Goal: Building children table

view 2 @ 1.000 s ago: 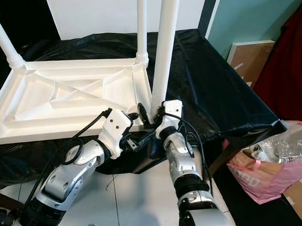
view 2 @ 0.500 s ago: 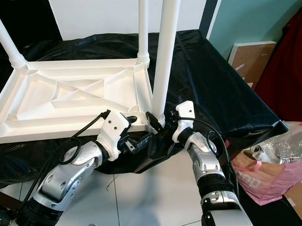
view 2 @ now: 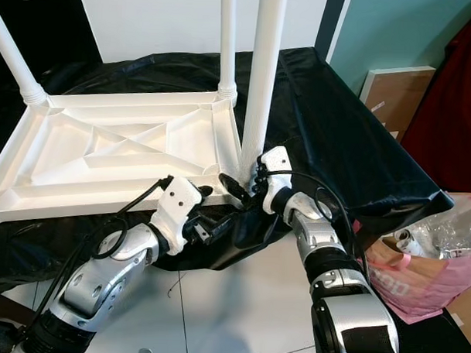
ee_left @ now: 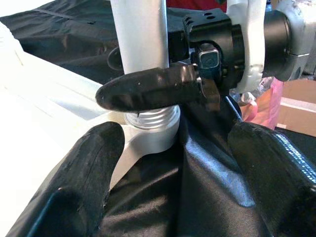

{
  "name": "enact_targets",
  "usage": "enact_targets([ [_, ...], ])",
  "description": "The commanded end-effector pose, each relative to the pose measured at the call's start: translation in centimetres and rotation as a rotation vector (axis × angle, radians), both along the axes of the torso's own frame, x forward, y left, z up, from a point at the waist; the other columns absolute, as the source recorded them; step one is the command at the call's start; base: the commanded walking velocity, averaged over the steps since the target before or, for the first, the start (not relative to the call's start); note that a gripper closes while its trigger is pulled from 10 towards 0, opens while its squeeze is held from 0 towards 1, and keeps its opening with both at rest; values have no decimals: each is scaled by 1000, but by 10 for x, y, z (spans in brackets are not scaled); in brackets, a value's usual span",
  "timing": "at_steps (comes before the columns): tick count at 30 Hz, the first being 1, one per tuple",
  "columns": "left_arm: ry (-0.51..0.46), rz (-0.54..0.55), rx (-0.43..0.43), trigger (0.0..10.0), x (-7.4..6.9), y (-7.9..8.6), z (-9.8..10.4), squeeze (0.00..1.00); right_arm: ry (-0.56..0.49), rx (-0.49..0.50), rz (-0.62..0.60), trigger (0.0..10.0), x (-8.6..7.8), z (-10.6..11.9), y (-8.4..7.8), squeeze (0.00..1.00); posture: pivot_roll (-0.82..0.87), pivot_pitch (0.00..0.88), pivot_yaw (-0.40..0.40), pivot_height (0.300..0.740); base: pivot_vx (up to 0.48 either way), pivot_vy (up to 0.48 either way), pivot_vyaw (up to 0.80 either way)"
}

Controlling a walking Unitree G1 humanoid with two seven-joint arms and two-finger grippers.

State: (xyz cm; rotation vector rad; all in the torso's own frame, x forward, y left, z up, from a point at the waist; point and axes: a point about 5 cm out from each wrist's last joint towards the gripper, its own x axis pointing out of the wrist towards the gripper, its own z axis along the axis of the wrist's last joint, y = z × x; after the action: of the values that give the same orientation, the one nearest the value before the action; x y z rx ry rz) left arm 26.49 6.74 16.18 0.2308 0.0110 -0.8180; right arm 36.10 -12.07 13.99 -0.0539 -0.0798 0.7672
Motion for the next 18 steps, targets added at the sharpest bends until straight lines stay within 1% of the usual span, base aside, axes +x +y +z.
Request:
enact_targets([
  [1, 36, -106, 12, 10000, -7, -4, -3, 0, 15, -17, 21, 0, -2, -5, 2, 0, 29, 57, -27, 740, 0, 0, 0],
  [6, 20, -90, 22, 10000, -6, -4, -3, 0, 34, -19, 11, 0, -3, -12, -2, 0, 29, 47, -30, 740, 0, 0, 0],
  [7, 10, -76, 17, 10000, -3, -5, -2, 0, 36, -25, -24, 4627, -4, -15, -5, 0, 26, 46, -32, 740, 0, 0, 0],
  [8, 8, -71, 15, 10000, -3, -5, -2, 0, 37, -25, -36, 10000, -4, -16, -6, 0, 26, 46, -32, 740, 0, 0, 0],
  [12, 1, -58, 10, 10000, -2, -5, -1, 0, 47, 1, -75, 10000, -3, -17, -9, 0, 21, 40, -36, 740, 0, 0, 0],
  [15, -26, -36, 13, 10000, 0, -6, -1, 0, 58, 36, -153, 10000, -3, -19, -9, 0, 13, 36, -39, 740, 0, 0, 0],
  [16, -42, -18, 14, 10000, 1, -7, 0, 0, 58, 54, -214, 10000, -3, -20, -8, 0, 9, 35, -43, 740, 0, 0, 0],
  [17, -42, -18, 14, 10000, 1, -7, 0, 0, 58, 54, -214, 10000, -3, -20, -8, 0, 9, 35, -43, 740, 0, 0, 0],
  [18, -46, -7, 11, 10000, 2, -7, 0, 0, 66, 66, -246, 10000, -4, -21, -8, 0, 8, 35, -44, 740, 0, 0, 0],
])
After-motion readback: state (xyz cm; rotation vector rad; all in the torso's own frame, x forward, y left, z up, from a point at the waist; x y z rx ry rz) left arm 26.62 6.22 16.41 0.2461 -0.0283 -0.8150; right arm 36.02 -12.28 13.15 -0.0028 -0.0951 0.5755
